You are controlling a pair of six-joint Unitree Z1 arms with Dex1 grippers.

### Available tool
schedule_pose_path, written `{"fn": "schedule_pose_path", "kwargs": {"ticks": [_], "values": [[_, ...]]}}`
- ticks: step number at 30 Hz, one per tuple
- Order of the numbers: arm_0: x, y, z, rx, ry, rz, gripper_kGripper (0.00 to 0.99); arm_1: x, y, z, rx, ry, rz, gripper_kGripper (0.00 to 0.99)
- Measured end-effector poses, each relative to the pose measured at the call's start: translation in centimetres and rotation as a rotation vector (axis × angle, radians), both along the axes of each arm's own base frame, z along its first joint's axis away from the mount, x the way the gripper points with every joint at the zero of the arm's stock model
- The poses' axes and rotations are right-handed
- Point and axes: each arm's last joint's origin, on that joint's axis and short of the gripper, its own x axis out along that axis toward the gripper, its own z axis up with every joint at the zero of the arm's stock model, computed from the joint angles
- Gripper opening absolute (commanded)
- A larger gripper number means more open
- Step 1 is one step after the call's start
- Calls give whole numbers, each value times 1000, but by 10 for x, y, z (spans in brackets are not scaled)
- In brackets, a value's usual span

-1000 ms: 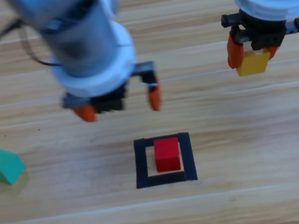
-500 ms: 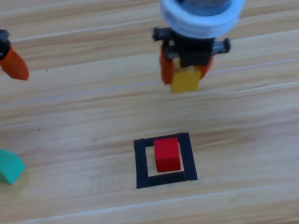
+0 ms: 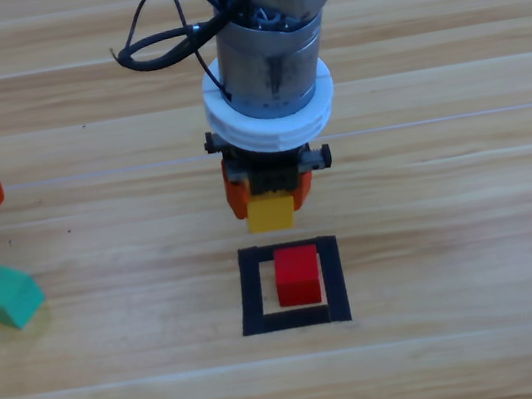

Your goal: Stack the blocks in the rectangular block: red at the bottom, yellow in the middle, green on top

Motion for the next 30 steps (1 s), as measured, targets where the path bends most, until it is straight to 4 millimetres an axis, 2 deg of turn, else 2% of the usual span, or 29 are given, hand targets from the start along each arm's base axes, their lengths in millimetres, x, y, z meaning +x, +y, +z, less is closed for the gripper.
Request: {"fn": "schedule_pose_path", "kwargs": {"ticks": [4,7,11,19,30], "values": [[-1,3,-13,17,-14,-21,990,1,1,-1,1,1,-9,0],[-13,7,-26,40,-19,-51,990,2,3,-11,-16,13,-14,0],[-25,10,-24,58,-29,-78,990,3,5,-19,-33,25,-21,0],[-20,8,-26,-7,-30,-63,990,1,3,-26,-59,42,-28,0],[-9,6,-44,-23,32,-84,990,1,2,-31,-73,53,-44,0]]}}
